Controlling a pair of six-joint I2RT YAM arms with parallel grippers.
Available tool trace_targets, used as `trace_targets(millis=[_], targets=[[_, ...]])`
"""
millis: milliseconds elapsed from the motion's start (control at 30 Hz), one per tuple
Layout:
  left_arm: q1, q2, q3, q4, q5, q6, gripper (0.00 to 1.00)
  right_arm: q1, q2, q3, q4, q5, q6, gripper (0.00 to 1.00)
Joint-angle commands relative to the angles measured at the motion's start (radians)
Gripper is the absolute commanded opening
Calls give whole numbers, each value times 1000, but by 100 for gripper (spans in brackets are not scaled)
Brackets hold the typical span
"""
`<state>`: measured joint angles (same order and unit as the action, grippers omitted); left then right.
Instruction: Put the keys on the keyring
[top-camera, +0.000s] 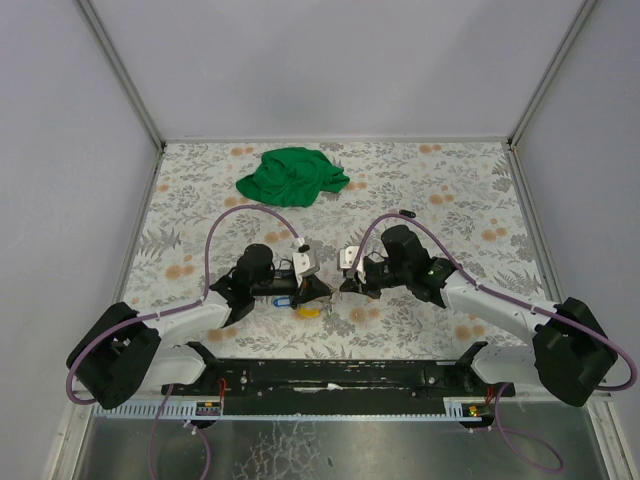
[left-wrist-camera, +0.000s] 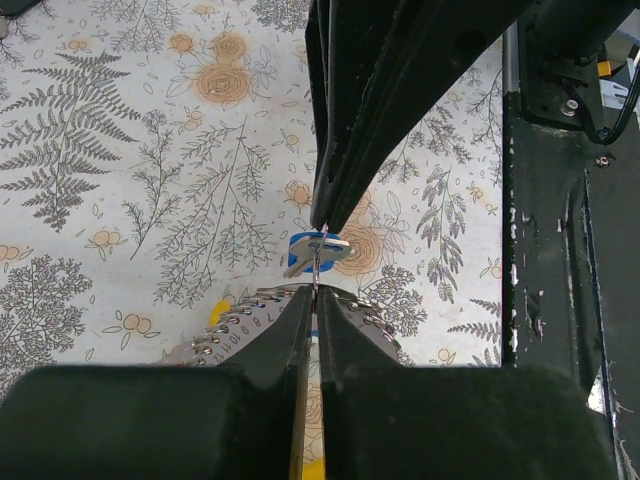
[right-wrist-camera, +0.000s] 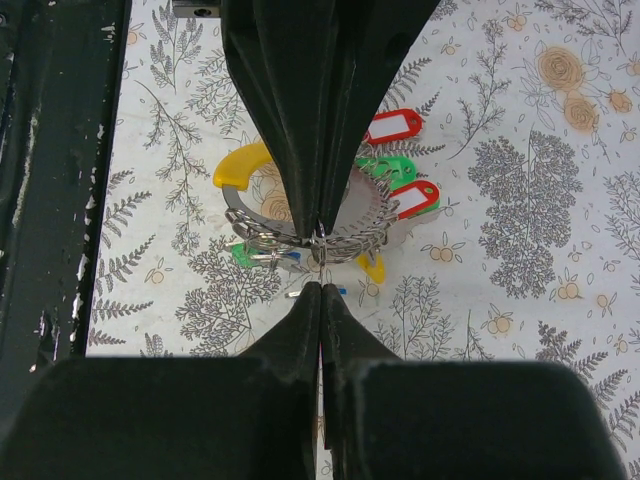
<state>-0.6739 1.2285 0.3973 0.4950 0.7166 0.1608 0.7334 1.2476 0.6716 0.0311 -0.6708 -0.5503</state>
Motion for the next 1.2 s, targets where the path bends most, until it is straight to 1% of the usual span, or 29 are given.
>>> trace_targets(millis=[0, 467, 600, 800, 1167], targets=[[-12, 2, 37, 6, 25, 23, 0, 8, 7, 61, 7, -15, -8, 0], [-15, -4, 35, 8, 22, 24, 0, 13, 46, 97, -39, -64, -23, 0], [-15, 4, 42, -19, -4, 36, 0, 14, 12, 85, -55, 1, -26, 0], [-16, 8, 53, -48, -27, 57, 0, 14, -37, 103, -160, 56, -27, 0], [-18, 6, 45, -22, -2, 45, 0, 14, 18, 113, -134, 14, -26, 0]])
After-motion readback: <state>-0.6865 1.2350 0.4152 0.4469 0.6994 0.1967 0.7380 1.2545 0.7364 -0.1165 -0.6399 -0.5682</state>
